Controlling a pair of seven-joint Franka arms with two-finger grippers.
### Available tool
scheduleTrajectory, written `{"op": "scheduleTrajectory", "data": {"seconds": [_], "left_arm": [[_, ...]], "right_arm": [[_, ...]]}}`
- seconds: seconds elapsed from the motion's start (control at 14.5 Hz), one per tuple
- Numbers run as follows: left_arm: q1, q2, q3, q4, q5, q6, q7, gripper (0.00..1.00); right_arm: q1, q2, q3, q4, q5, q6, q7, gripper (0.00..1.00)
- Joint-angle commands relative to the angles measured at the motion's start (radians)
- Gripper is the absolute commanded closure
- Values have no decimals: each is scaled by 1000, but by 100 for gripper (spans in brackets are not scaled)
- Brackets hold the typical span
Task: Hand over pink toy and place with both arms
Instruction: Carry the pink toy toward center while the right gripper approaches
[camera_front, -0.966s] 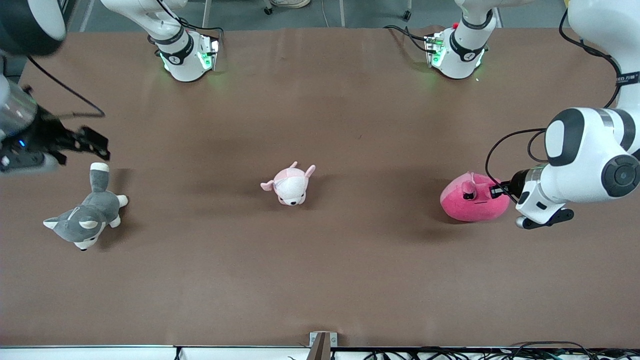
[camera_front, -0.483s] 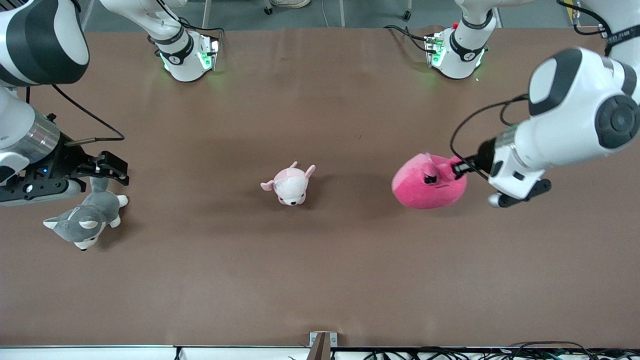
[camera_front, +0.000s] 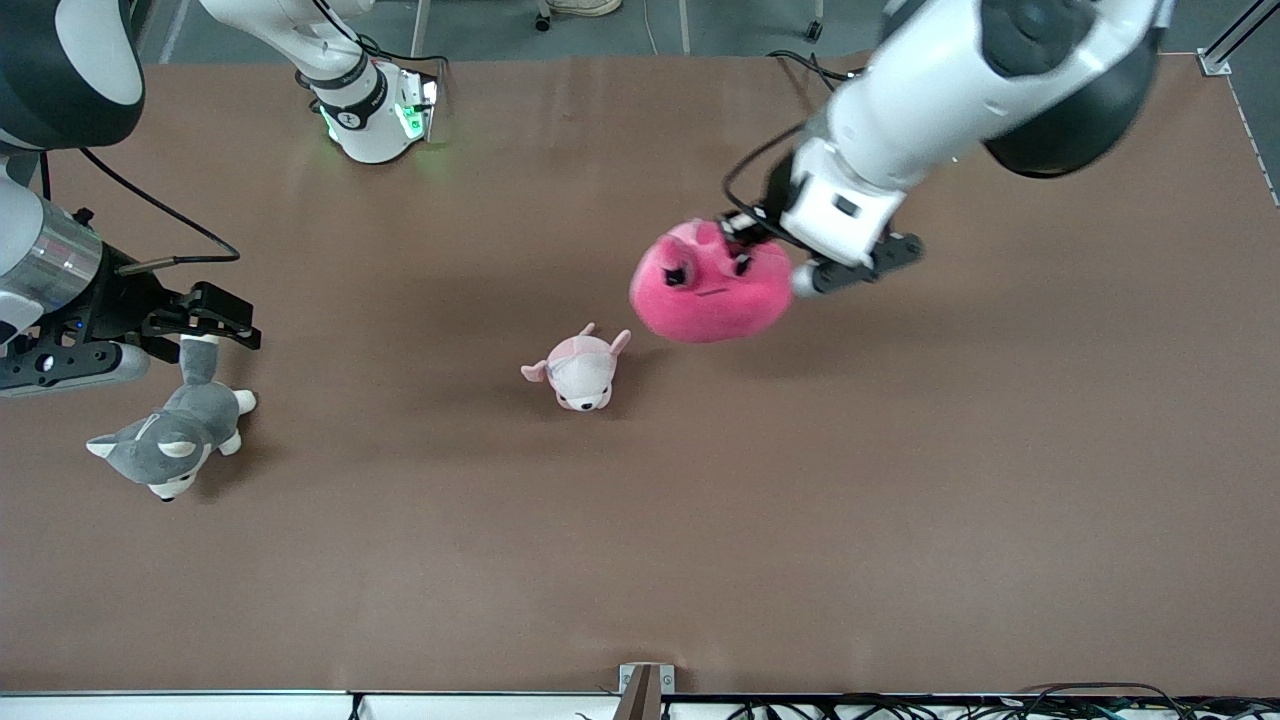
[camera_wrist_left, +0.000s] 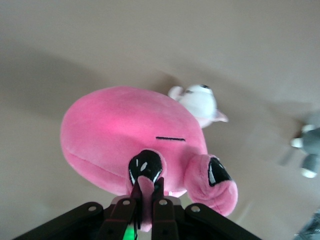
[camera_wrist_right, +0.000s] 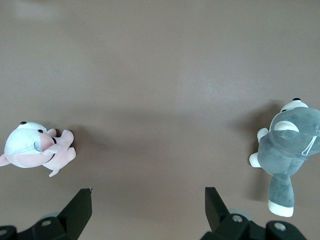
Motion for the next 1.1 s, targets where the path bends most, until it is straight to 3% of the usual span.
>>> {"op": "scheduleTrajectory", "data": {"seconds": [0.0, 0.14, 0.28, 0.48, 0.55, 0.76, 1.03], "left_arm": [[-82, 32, 1, 31, -10, 114, -93, 100], [-145, 38, 1, 31, -10, 212, -162, 100], [-189, 52, 4, 31, -7, 241, -199, 100], [-211, 82, 5, 30, -7, 286, -222, 100], [-211, 92, 5, 31, -7, 297, -222, 100], [-216, 92, 5, 30, -7, 303, -225, 100], [-216, 92, 5, 28, -7, 303, -225, 100]], "right_arm": [[-3, 0, 7, -3, 19, -23, -54, 0], [8, -5, 9, 4, 27, -72, -122, 0], [3, -7, 7, 3, 114, -91, -122, 1], [0, -7, 3, 0, 265, -109, -98, 27], [0, -7, 3, 1, 316, -111, -63, 30], [17, -8, 9, 1, 441, -134, 114, 32], [101, -14, 10, 3, 456, -141, 150, 33]]}}
